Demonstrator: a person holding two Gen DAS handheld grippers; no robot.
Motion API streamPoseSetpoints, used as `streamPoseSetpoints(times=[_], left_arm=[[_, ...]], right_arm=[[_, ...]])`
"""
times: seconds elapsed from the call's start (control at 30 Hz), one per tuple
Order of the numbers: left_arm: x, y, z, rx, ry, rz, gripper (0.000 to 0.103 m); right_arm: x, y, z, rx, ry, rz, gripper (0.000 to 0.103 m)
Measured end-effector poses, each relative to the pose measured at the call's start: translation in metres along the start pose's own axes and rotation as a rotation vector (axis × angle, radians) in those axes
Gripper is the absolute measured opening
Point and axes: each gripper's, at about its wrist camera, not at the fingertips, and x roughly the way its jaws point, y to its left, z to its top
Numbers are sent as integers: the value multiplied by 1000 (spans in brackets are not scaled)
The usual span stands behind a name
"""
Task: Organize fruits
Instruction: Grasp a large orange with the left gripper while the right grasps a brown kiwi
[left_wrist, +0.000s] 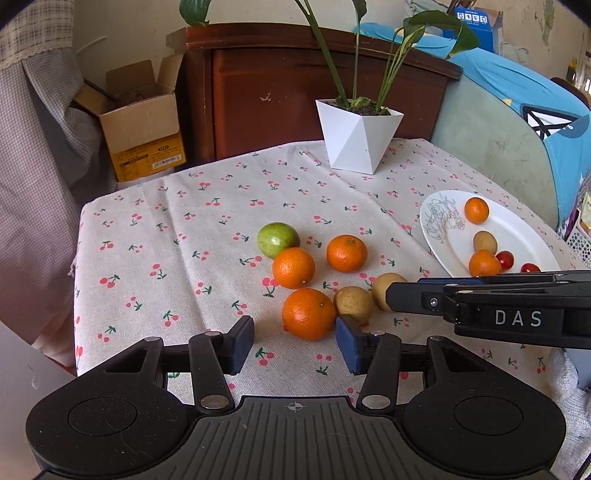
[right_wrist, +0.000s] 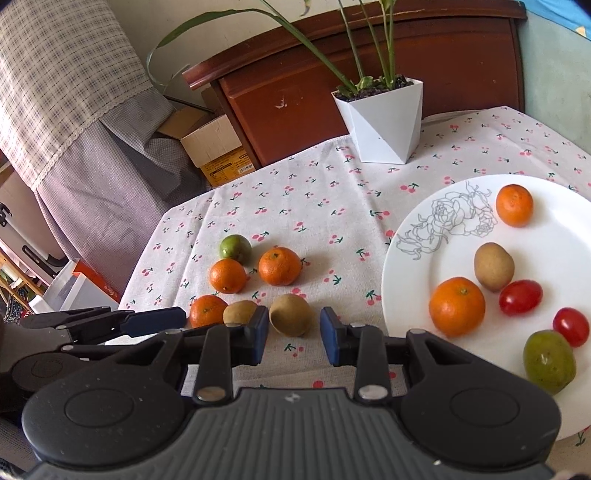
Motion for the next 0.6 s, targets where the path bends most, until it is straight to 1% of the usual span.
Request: streamPoseSetpoints(times=[0.1,0.17,0.47,0.6], left_arm=[[2,-1,-1,6,-14,-2,47],[3,0,0,2,-22,-6,44],[6,1,0,8,-43,-5,43],[7,1,-1,17,-46,-10,38]], right_arm=[[2,1,-1,-1,-1,7,32],[3,2,-1,-6,-4,8,32],[5,1,0,5,-1,17,32],[6,1,0,5,2,23,26]])
